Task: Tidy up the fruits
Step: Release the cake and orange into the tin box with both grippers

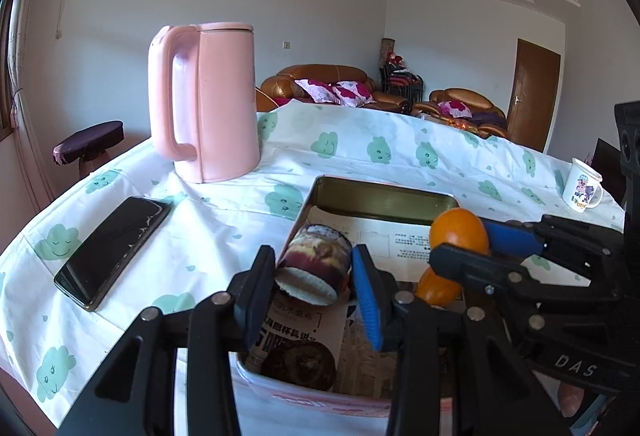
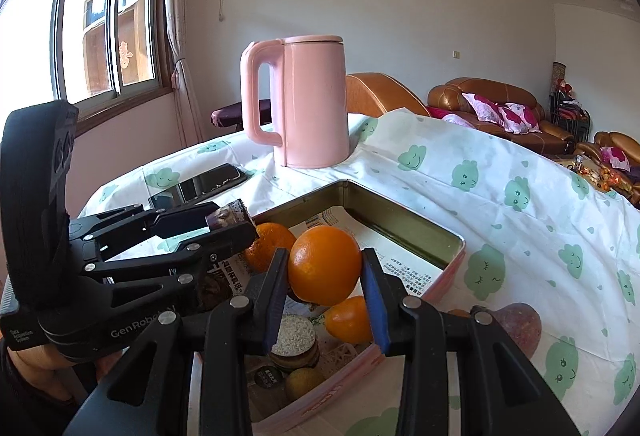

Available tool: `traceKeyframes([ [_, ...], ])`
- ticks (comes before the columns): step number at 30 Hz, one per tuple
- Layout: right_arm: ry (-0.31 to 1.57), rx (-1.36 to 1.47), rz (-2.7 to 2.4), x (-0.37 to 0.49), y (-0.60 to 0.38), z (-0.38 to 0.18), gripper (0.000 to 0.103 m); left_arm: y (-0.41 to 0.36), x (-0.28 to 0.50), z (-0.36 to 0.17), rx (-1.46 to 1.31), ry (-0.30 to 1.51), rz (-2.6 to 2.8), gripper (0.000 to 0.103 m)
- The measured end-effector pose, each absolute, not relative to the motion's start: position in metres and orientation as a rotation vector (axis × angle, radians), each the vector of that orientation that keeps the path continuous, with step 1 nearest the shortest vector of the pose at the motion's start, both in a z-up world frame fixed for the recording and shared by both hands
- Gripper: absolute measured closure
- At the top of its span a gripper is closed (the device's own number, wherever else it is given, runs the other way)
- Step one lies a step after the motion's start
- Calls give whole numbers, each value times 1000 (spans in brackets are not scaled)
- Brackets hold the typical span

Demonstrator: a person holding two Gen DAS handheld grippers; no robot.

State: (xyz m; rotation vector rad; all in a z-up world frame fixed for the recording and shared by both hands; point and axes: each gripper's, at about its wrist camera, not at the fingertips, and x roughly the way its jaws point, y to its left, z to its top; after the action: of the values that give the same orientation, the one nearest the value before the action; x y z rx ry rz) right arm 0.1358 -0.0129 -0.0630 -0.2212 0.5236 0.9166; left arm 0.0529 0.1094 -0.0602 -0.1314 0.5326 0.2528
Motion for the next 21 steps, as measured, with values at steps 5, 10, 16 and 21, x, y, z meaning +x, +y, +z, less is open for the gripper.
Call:
traceKeyframes([
  [5, 577, -222, 942, 140, -7, -68, 64, 112, 56, -64, -135, 546, 262, 53],
  [10, 569, -195, 923, 140, -17, -65, 38, 128, 44, -56, -197, 504, 299, 20],
  [16, 540, -194, 822, 140, -66, -55, 38, 127, 35, -47, -210, 465, 303, 18],
  [21, 562, -176, 692, 159, -110, -54, 38, 111, 37, -48, -203, 463, 276, 12],
])
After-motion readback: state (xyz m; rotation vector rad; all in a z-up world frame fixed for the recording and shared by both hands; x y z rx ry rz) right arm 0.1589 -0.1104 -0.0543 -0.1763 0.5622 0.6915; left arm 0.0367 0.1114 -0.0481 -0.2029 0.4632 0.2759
